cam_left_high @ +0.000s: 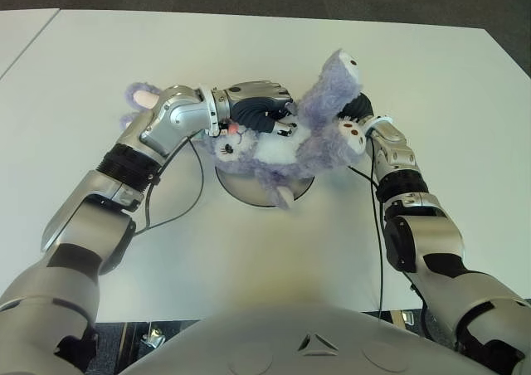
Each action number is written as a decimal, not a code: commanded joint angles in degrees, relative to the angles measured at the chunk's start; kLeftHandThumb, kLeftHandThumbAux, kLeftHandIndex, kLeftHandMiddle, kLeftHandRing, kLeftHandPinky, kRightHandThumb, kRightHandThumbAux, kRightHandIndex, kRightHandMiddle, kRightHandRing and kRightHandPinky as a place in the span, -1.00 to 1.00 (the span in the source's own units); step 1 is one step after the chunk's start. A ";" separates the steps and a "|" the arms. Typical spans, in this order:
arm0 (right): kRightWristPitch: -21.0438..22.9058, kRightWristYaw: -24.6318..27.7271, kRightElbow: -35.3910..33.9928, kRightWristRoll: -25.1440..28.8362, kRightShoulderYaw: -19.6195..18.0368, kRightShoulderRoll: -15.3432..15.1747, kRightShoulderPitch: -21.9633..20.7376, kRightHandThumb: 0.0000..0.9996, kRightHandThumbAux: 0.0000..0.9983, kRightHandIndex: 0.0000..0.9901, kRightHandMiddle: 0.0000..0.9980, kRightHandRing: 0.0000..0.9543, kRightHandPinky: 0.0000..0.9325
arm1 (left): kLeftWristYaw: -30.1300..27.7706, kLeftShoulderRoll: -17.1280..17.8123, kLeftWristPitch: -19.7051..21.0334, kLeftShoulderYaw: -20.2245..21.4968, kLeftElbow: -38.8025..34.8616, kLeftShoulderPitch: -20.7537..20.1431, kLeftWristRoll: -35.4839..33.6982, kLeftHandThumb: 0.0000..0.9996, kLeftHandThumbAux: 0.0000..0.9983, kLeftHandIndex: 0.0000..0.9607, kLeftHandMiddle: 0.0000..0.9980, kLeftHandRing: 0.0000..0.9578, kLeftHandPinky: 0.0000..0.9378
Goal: Put the doll into the plate.
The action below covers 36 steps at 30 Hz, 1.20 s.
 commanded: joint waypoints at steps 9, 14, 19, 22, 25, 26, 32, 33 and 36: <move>2.71 1.47 4.37 -1.86 1.27 0.60 3.88 0.38 0.46 -0.12 0.66 0.71 0.74 | -1.05 -0.25 2.33 2.32 -0.34 2.36 -0.33 0.59 -0.60 -1.00 -1.00 -1.00 -1.00; 2.55 1.50 4.44 -1.96 1.39 0.57 3.91 0.38 0.46 -0.12 0.66 0.71 0.71 | -0.77 -0.47 3.64 3.07 -1.00 2.70 -0.09 0.61 -0.61 -1.00 -1.00 -1.00 -1.00; 2.11 1.63 4.68 -2.18 1.63 0.47 3.94 0.38 0.46 -0.12 0.66 0.71 0.69 | -0.06 -1.04 4.46 4.10 -1.65 3.37 -0.37 0.61 -0.62 -1.00 -1.00 -1.00 -1.00; 1.78 1.75 4.84 -2.33 1.79 0.40 3.94 0.38 0.46 -0.12 0.66 0.71 0.70 | 0.28 -1.40 4.81 4.75 -2.11 3.84 -0.74 0.61 -0.62 -1.00 -1.00 -1.00 -1.00; 1.58 1.75 5.10 -2.49 1.91 0.33 3.89 0.38 0.46 -0.12 0.66 0.70 0.68 | 0.81 -1.99 5.14 5.65 -2.58 4.43 -1.29 0.62 -0.61 -1.00 -1.00 -1.00 -1.00; 1.65 1.72 5.13 -2.47 1.89 0.33 3.86 0.38 0.46 -0.12 0.65 0.70 0.68 | 1.24 -2.33 5.11 6.07 -2.61 4.62 -1.45 0.62 -0.61 -1.00 -1.00 -1.00 -1.00; 2.07 1.58 5.20 -2.46 1.86 0.34 3.69 0.38 0.46 -0.12 0.65 0.70 0.69 | 2.28 -3.89 5.19 7.84 -2.69 5.52 -3.17 0.65 -0.57 -1.00 -1.00 -1.00 -1.00; 2.08 1.56 5.20 -2.49 1.90 0.33 3.68 0.38 0.46 -0.12 0.65 0.70 0.71 | 2.28 -4.06 5.25 8.03 -2.70 5.61 -3.38 0.66 -0.56 -1.00 -1.00 -1.00 -1.00; 2.23 1.46 5.18 -2.55 1.95 0.34 3.63 0.38 0.46 -0.12 0.66 0.70 0.72 | 2.34 -4.31 5.49 8.40 -2.80 5.77 -3.15 0.67 -0.56 -1.00 -1.00 -1.00 -1.00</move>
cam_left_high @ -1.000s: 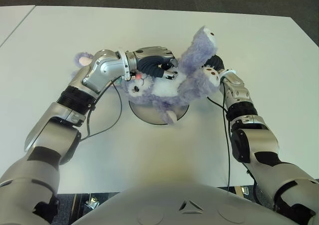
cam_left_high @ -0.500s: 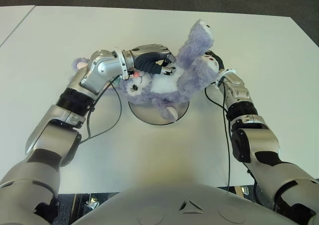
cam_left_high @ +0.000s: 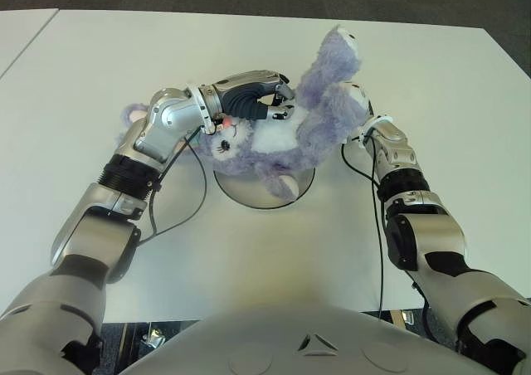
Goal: Put the doll into the plate.
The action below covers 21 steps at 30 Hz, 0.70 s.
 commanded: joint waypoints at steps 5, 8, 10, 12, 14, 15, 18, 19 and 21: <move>3.57 -0.08 3.65 -1.91 1.14 0.98 4.23 0.38 0.46 -0.12 0.67 0.71 0.73 | 1.02 -1.00 0.71 1.17 -0.19 1.45 -0.51 0.68 -0.56 -1.00 -1.00 -1.00 -1.00; 3.54 0.04 3.81 -1.95 1.19 0.95 4.17 0.38 0.46 -0.12 0.68 0.72 0.75 | 1.52 -1.05 0.60 1.39 -0.33 1.54 0.09 0.69 -0.55 -1.00 -1.00 -1.00 -1.00; 3.53 0.06 3.92 -1.97 1.20 0.93 4.13 0.38 0.46 -0.12 0.68 0.73 0.75 | 1.50 -0.97 0.60 1.38 -0.40 1.53 0.18 0.69 -0.55 -1.00 -1.00 -1.00 -1.00; 3.43 0.07 4.13 -1.97 1.19 0.98 4.05 0.38 0.46 -0.12 0.69 0.73 0.74 | 1.30 -0.80 0.57 1.31 -0.30 1.44 0.11 0.69 -0.55 -1.00 -1.00 -1.00 -1.00; 3.30 0.16 4.31 -1.97 1.19 0.99 3.99 0.38 0.46 -0.12 0.69 0.73 0.73 | 1.18 -0.64 0.58 1.27 -0.32 1.36 0.24 0.68 -0.56 -1.00 -1.00 -1.00 -1.00; 3.25 0.21 4.38 -1.96 1.20 0.98 3.97 0.38 0.46 -0.12 0.69 0.73 0.73 | 1.20 -0.58 0.60 1.26 -0.36 1.35 0.40 0.68 -0.57 -1.00 -1.00 -1.00 -1.00; 3.07 0.31 4.48 -1.94 1.18 0.99 3.96 0.38 0.46 -0.12 0.69 0.73 0.73 | 1.59 -0.46 0.55 1.22 -0.51 1.40 1.13 0.65 -0.58 -1.00 -1.00 -1.00 -1.00; 3.03 0.33 4.51 -1.94 1.17 0.99 3.95 0.38 0.46 -0.12 0.69 0.73 0.73 | 1.66 -0.46 0.50 1.22 -0.51 1.41 1.21 0.64 -0.58 -1.00 -1.00 -1.00 -1.00; 3.05 0.35 4.63 -1.97 1.19 0.97 3.91 0.38 0.46 -0.12 0.68 0.73 0.71 | 1.93 -0.48 0.18 1.26 -0.38 1.43 1.36 0.58 -0.59 -1.00 -1.00 -1.00 -1.00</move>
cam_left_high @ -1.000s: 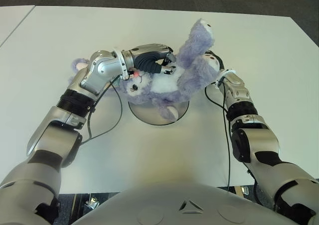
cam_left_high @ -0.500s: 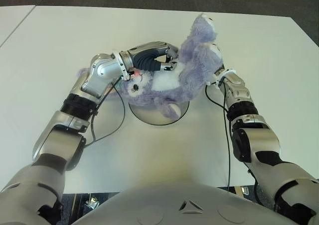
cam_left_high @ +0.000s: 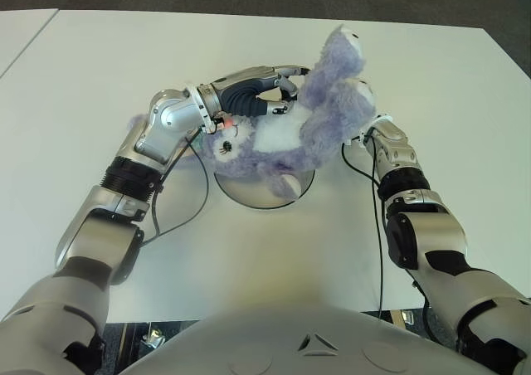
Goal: Put the doll into the plate.
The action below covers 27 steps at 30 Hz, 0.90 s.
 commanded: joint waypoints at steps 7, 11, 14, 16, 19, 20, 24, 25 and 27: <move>3.26 0.02 4.11 -2.10 1.26 1.07 4.12 0.38 0.46 -0.12 0.67 0.71 0.71 | 2.61 0.49 -0.76 0.09 0.27 0.93 2.67 0.32 -0.57 -1.00 -1.00 -1.00 -1.00; 3.72 0.17 3.61 -1.85 1.19 1.06 4.20 0.38 0.46 -0.12 0.67 0.71 0.73 | 3.20 0.55 -1.15 0.06 0.44 0.89 2.97 0.16 -0.56 -1.00 -1.00 -1.00 -1.00; 4.28 -0.12 3.37 -1.65 1.01 1.13 4.20 0.38 0.46 -0.12 0.65 0.69 0.71 | 4.12 0.72 -1.58 0.04 0.33 0.83 3.99 0.04 -0.58 -1.00 -1.00 -1.00 -1.00; 4.32 -0.31 3.41 -1.69 1.00 1.15 4.20 0.38 0.46 -0.12 0.65 0.69 0.71 | 4.52 0.80 -1.65 0.00 0.26 0.83 4.46 0.01 -0.59 -1.00 -1.00 -1.00 -1.00; 4.30 -0.43 3.33 -1.75 1.05 1.15 4.24 0.38 0.46 -0.12 0.65 0.69 0.71 | 4.99 0.85 -1.80 -0.04 0.26 0.83 4.92 -0.01 -0.60 -1.00 -1.00 -1.00 -1.00; 4.28 -0.46 3.30 -1.79 1.08 1.15 4.25 0.38 0.46 -0.12 0.65 0.69 0.71 | 5.14 0.87 -1.85 -0.05 0.26 0.84 5.05 -0.01 -0.60 -1.00 -1.00 -1.00 -1.00; 4.15 -0.54 3.18 -2.04 1.33 1.10 4.32 0.38 0.46 -0.12 0.66 0.71 0.73 | 5.99 0.95 -2.34 -0.04 0.27 0.89 5.69 0.02 -0.61 -1.00 -1.00 -1.00 -1.00; 4.14 -0.55 3.17 -2.04 1.35 1.09 4.33 0.38 0.46 -0.12 0.67 0.71 0.74 | 6.09 0.95 -2.40 -0.05 0.29 0.89 5.75 0.02 -0.61 -1.00 -1.00 -1.00 -1.00; 4.06 -0.42 3.24 -1.93 1.31 1.13 4.31 0.38 0.46 -0.12 0.67 0.71 0.73 | 6.19 1.07 -2.68 -0.02 0.14 0.98 5.74 0.07 -0.60 -1.00 -1.00 -1.00 -1.00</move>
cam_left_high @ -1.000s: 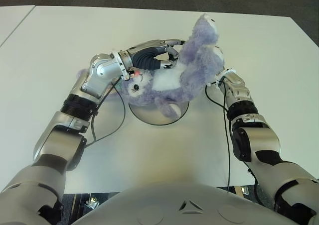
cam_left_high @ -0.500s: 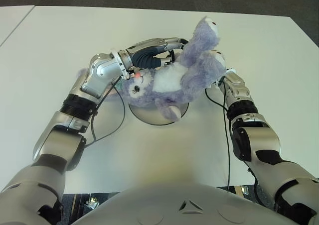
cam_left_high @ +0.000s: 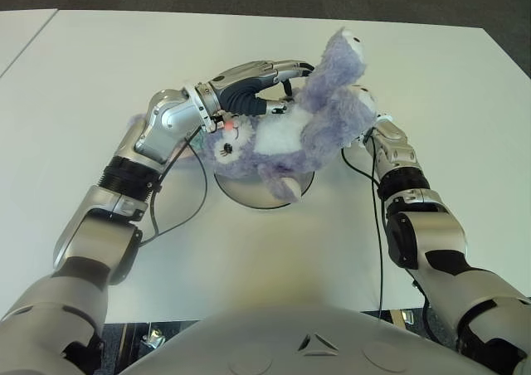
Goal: Put the doll into the plate.
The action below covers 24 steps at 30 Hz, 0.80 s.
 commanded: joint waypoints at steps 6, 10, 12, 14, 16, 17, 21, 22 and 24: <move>4.45 0.26 3.19 -1.44 0.82 1.16 4.32 0.38 0.46 -0.12 0.66 0.70 0.73 | 0.59 0.78 0.23 0.25 -1.44 1.53 0.95 0.31 -0.57 -1.00 -1.00 -1.00 -1.00; 4.71 0.47 2.98 -1.37 0.81 1.14 4.33 0.38 0.46 -0.12 0.66 0.71 0.74 | 1.11 0.83 1.18 0.56 -2.57 1.99 1.59 0.45 -0.56 -1.00 -1.00 -1.00 -1.00; 4.83 0.42 2.82 -1.38 0.80 1.13 4.37 0.38 0.46 -0.12 0.66 0.70 0.72 | 1.29 0.74 1.82 0.74 -3.08 2.23 1.69 0.51 -0.55 -1.00 -1.00 -1.00 -1.00; 4.90 0.39 2.76 -1.38 0.79 1.13 4.39 0.38 0.46 -0.12 0.65 0.69 0.71 | 1.25 0.63 2.28 0.99 -3.59 2.48 1.48 0.55 -0.54 -1.00 -1.00 -1.00 -1.00; 4.97 0.40 2.68 -1.33 0.74 1.15 4.42 0.38 0.46 -0.12 0.65 0.69 0.70 | 1.27 0.48 2.74 1.32 -4.12 2.81 1.06 0.57 -0.53 -1.00 -1.00 -1.00 -1.00; 5.00 0.41 2.65 -1.32 0.72 1.15 4.44 0.38 0.46 -0.12 0.64 0.68 0.69 | 1.28 0.45 2.89 1.39 -4.27 2.90 0.97 0.58 -0.52 -1.00 -1.00 -1.00 -1.00; 5.11 0.55 2.34 -1.20 0.63 1.16 4.62 0.38 0.46 -0.11 0.64 0.68 0.71 | 1.67 0.20 3.73 2.32 -5.16 3.66 -0.11 0.61 -0.50 -1.00 -1.00 -1.00 -1.00; 5.12 0.55 2.32 -1.22 0.64 1.16 4.63 0.38 0.46 -0.11 0.64 0.68 0.71 | 1.79 0.17 3.88 2.42 -5.27 3.75 -0.14 0.61 -0.50 -1.00 -1.00 -1.00 -1.00; 5.06 0.47 2.45 -1.33 0.68 1.16 4.57 0.38 0.46 -0.11 0.64 0.69 0.71 | 2.58 0.12 4.04 2.75 -5.24 3.89 0.29 0.62 -0.50 -1.00 -1.00 -1.00 -1.00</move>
